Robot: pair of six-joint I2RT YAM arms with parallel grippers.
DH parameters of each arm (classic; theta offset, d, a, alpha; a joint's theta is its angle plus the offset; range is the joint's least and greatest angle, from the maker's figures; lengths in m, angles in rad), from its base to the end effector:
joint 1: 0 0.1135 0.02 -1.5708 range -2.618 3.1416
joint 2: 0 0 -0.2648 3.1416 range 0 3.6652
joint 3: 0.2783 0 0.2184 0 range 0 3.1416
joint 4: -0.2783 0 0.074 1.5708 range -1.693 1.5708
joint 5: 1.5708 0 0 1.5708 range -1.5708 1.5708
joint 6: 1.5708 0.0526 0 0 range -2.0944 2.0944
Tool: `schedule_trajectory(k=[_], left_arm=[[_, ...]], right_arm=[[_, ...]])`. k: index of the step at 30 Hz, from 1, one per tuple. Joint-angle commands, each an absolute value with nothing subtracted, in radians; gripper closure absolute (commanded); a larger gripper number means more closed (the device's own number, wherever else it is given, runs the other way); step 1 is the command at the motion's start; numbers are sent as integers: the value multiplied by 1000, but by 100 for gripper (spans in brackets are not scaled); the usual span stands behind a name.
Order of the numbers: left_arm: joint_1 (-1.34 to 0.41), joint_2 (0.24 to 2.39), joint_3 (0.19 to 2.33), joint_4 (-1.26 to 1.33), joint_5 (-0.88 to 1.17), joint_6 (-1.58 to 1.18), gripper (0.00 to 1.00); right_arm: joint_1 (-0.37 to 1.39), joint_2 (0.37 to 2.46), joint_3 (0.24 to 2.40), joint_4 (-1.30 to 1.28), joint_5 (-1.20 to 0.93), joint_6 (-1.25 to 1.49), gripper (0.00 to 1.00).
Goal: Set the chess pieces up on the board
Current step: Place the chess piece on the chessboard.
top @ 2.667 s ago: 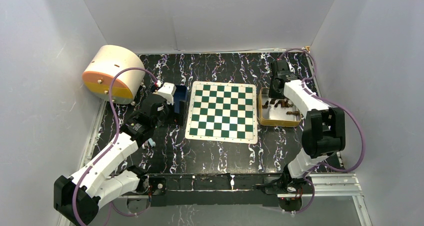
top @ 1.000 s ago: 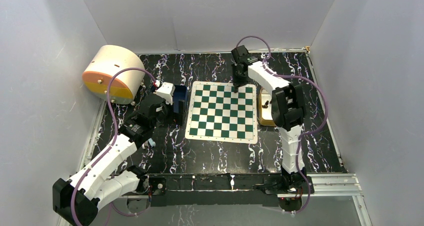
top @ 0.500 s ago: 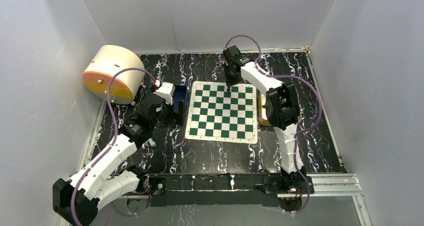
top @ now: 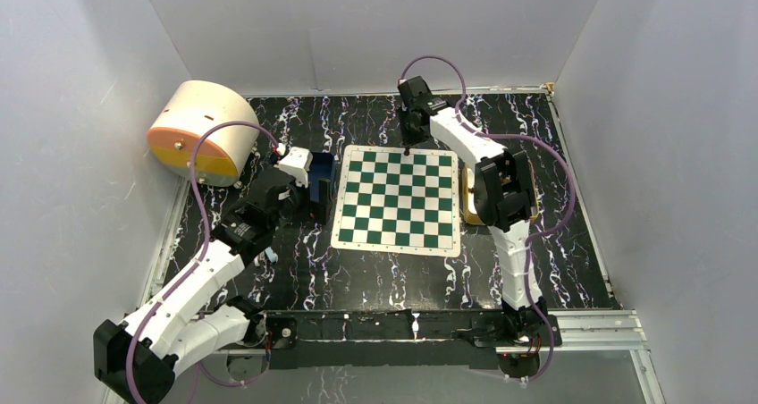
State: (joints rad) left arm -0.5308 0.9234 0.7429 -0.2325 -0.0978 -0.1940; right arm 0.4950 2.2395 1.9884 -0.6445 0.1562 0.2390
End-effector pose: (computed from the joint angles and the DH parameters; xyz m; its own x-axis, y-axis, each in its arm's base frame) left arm 0.1694 -0.0935 0.2953 -0.4219 0.0252 -0.9063 0.3520 0.9258 -0.1381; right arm 0.4273 0.2214 0.2289 -0.7582 -0.1435 -0.6360 -0.2102 0.9772 0.0300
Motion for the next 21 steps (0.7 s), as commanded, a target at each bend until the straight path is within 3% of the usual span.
schedule_trajectory(k=[1,9,16,21], left_arm=[[-523,894,735,-222,-115,-188,6],[-523,892,735,-223,-117,-187,6],[-523,891,735,-223,-120,-188,6],[-523,893,735,-222,-120,-187,6]], right_arm=[[496,2280,2044,-614,167,225,72],[496,2307,2065,-631,163,228,70],[497,2312,2072,-649,192,226,58],[497,2312,2075,-652,195,215,57]])
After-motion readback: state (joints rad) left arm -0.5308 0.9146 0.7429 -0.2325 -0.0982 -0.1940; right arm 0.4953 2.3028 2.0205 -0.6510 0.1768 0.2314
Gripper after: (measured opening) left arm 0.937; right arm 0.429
